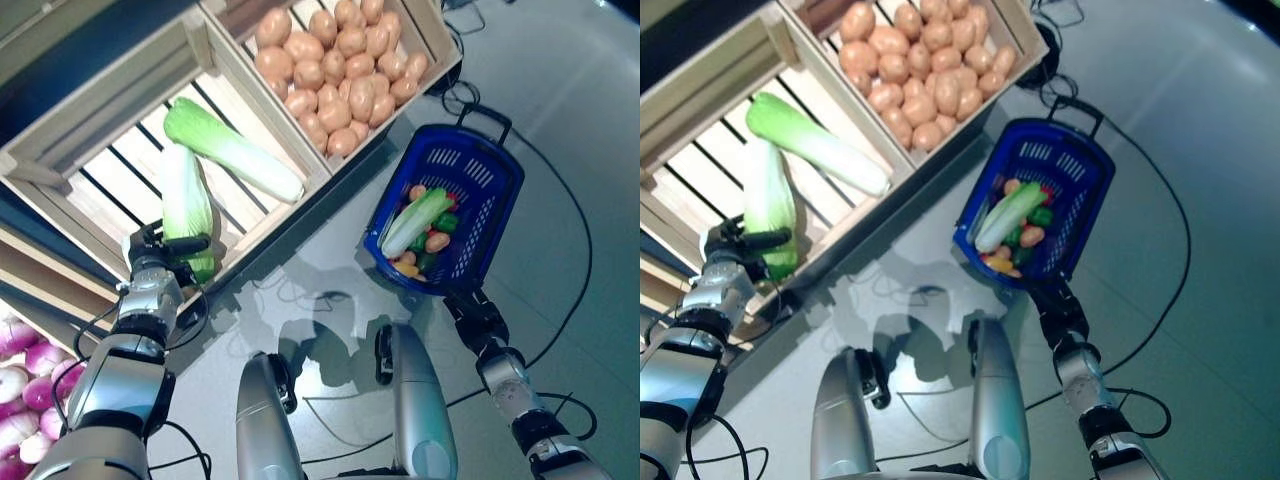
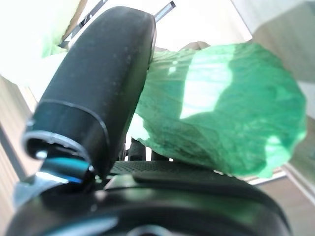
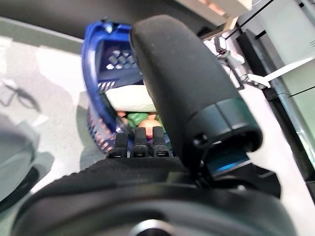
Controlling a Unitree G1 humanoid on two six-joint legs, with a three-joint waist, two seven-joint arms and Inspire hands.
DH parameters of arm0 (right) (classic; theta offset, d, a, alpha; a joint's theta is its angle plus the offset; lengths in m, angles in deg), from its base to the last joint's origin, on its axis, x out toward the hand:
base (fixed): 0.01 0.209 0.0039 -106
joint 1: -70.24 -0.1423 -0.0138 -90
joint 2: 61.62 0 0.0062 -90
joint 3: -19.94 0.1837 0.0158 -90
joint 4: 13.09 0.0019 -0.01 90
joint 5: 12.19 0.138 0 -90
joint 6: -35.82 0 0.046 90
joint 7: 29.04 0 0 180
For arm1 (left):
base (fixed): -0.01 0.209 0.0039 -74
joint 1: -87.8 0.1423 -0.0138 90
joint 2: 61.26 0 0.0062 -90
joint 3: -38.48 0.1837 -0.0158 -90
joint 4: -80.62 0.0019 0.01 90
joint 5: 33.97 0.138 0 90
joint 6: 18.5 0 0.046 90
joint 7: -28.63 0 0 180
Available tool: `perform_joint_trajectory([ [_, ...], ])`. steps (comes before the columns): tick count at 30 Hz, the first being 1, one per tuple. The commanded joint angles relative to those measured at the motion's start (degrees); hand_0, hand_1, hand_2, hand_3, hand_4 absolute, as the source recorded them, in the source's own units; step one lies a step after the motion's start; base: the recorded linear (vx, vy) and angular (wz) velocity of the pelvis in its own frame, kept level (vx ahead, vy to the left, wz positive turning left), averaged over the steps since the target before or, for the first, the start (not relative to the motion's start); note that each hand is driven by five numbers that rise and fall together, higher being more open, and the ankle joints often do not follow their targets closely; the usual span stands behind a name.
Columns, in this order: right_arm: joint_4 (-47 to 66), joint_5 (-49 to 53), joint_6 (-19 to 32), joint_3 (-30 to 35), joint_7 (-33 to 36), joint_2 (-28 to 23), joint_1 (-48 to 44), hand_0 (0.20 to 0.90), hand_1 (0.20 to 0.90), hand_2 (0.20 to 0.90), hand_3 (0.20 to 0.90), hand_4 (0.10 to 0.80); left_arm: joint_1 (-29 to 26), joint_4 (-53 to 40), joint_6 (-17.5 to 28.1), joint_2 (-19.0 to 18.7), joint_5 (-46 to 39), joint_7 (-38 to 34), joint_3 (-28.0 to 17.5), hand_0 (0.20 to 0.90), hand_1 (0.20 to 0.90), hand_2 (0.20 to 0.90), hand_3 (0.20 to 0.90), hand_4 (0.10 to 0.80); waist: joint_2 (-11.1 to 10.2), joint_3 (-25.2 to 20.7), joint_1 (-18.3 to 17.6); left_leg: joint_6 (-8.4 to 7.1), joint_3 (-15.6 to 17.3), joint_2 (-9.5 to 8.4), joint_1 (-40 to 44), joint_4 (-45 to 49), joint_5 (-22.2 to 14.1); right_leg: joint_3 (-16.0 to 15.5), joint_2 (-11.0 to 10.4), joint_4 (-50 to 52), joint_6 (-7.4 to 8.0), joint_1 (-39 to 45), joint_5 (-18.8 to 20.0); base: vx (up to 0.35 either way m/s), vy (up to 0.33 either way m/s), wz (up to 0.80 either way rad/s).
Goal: Put vegetables into the basket
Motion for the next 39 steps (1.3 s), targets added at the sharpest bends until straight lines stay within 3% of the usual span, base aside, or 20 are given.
perform_joint_trajectory([
  [1, 0.72, -0.95, 4.82, 1.51, -3.95, 1.11, 3.41, 0.900, 0.900, 0.900, 0.900, 0.800, 3.81, -1.08, 6.52, -1.65, 2.51, -3.98, -2.27, 0.300, 0.300, 0.300, 0.300, 0.400, 1.97, -8.73, -0.26, 2.71, 1.06, -0.61, 6.61, -12.00, 5.17, 1.68, -3.03, -13.34, 0.17, 10.38, 6.62, 0.166, -0.036, -0.04],
  [4, 0.70, -1.21, 6.31, 1.33, -5.42, 2.51, 4.58, 0.900, 0.900, 0.900, 0.900, 0.800, 5.69, -1.86, 7.45, -0.56, 3.73, -5.13, -3.50, 0.300, 0.300, 0.300, 0.300, 0.400, 2.10, -10.02, 0.10, 2.61, 1.42, -1.19, 10.43, -16.07, 6.51, 0.91, -3.23, -17.05, 0.58, 14.40, 7.47, 0.097, -0.046, 0.02],
  [5, 1.47, -1.37, 7.25, 0.85, -5.98, 3.65, 5.43, 0.900, 0.900, 0.900, 0.900, 0.800, 7.63, -2.77, 8.17, 0.93, 4.32, -6.18, -4.22, 0.300, 0.300, 0.300, 0.300, 0.400, 2.21, -11.39, 0.35, 3.02, 2.16, -1.78, 13.43, -20.62, 9.67, 0.03, -3.29, -21.64, 0.56, 17.45, 10.20, 0.075, -0.071, 0.10],
  [6, 1.85, -1.36, 7.62, 0.70, -6.27, 4.05, 5.78, 0.900, 0.900, 0.900, 0.900, 0.800, 8.31, -3.06, 8.56, 1.46, 4.18, -6.38, -4.43, 0.300, 0.300, 0.300, 0.300, 0.400, 2.25, -11.73, 0.43, 2.96, 2.20, -1.93, 14.49, -21.76, 10.20, -0.15, -3.30, -22.71, 0.71, 18.52, 10.57, 0.135, -0.091, 0.07],
  [11, 5.07, -3.71, 9.57, -0.47, -9.61, 6.99, 9.01, 0.900, 0.900, 0.900, 0.900, 0.800, 16.58, -7.56, 15.93, 7.40, 3.19, -8.18, -8.46, 0.300, 0.300, 0.300, 0.300, 0.400, 2.90, -15.93, 0.81, 2.29, 3.98, -2.98, 25.85, -34.32, 15.14, -1.72, -1.83, -36.63, 1.94, 30.33, 14.45, 0.185, -0.077, 0.01],
  [20, 12.01, -11.52, 9.41, -0.03, -13.39, 9.59, 10.89, 0.900, 0.900, 0.900, 0.900, 0.800, 27.02, -25.82, 20.54, 19.23, 12.30, -10.07, -4.52, 0.300, 0.300, 0.300, 0.300, 0.400, 3.29, -20.08, 3.55, 1.95, 4.63, -6.51, 36.62, -51.43, 21.10, -4.46, 1.29, -53.73, 3.83, 42.25, 21.06, 0.088, -0.061, 0.05],
  [25, 19.75, -10.81, 7.36, -0.22, -15.30, 10.67, 11.17, 0.900, 0.900, 0.900, 0.900, 0.800, 31.17, -42.70, 16.62, 17.84, 24.97, -10.03, 0.64, 0.300, 0.300, 0.300, 0.300, 0.400, 2.09, -20.76, 5.80, 2.26, 3.75, -8.08, 39.04, -57.65, 22.37, -6.39, 2.74, -59.94, 4.17, 45.03, 24.18, 0.004, -0.087, 0.05],
  [27, 21.10, -10.42, 7.55, -0.52, -16.15, 10.67, 10.49, 0.900, 0.900, 0.900, 0.900, 0.800, 31.50, -45.55, 16.46, 16.91, 28.36, -8.97, 2.04, 0.300, 0.300, 0.300, 0.300, 0.400, 1.72, -20.82, 6.51, 2.30, 3.38, -8.42, 39.38, -58.81, 22.57, -6.88, 3.16, -60.93, 4.15, 45.52, 24.61, -0.003, -0.079, 0.06],
  [29, 21.57, -9.42, 8.93, -1.10, -16.72, 9.49, 8.00, 0.900, 0.900, 0.900, 0.900, 0.800, 30.93, -48.21, 17.89, 15.28, 35.56, -7.44, 4.71, 0.300, 0.300, 0.300, 0.300, 0.400, 0.95, -21.14, 7.77, 2.21, 2.72, -8.83, 40.06, -60.50, 22.82, -8.00, 3.72, -62.93, 4.13, 46.58, 25.30, -0.006, -0.083, 0.08],
  [39, 22.27, -8.72, 8.33, -0.47, -15.71, 6.70, 2.91, 0.900, 0.900, 0.900, 0.900, 0.800, 30.44, -52.21, 25.50, 11.69, 46.22, -6.72, 10.16, 0.300, 0.300, 0.300, 0.300, 0.400, -0.21, -21.85, 8.87, 2.60, 3.36, -8.97, 41.40, -61.00, 21.97, -8.37, 4.04, -62.99, 4.17, 47.50, 24.96, 0.012, -0.015, 0.01],
])
